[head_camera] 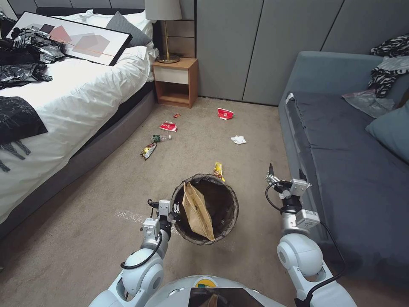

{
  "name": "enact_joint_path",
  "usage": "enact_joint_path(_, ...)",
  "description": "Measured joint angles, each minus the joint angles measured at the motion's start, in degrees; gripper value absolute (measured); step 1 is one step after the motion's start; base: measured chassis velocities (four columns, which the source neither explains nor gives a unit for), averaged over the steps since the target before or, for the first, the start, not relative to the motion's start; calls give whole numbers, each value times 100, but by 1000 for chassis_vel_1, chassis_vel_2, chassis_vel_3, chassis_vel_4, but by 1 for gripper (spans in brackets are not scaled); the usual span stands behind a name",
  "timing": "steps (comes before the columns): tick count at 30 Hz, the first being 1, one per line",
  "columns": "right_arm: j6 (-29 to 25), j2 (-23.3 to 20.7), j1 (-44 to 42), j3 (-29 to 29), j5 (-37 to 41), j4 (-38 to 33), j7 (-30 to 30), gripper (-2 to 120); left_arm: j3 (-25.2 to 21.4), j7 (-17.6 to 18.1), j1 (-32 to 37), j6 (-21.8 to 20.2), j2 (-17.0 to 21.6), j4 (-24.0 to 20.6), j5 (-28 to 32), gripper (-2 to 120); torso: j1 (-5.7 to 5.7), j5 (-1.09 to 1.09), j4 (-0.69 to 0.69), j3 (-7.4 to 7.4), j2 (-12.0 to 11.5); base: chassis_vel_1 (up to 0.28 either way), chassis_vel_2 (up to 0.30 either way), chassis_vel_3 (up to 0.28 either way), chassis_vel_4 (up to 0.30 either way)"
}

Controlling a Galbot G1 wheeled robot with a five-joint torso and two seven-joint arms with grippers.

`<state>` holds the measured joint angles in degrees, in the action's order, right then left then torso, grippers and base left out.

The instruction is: Pick up the trash bin, then pick up the garbage from the floor and place it into the trash bin.

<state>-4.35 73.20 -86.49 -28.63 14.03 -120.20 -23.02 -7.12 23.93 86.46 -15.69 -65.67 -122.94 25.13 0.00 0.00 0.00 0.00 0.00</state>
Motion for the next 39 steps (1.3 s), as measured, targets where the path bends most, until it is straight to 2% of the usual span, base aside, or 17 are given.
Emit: enact_joint_path(39,-13,12,35,32,-27,19,-5,100,-325,5,104,19,78,-59,55,0,1,0,0,2,0,-163,157,157,-158)
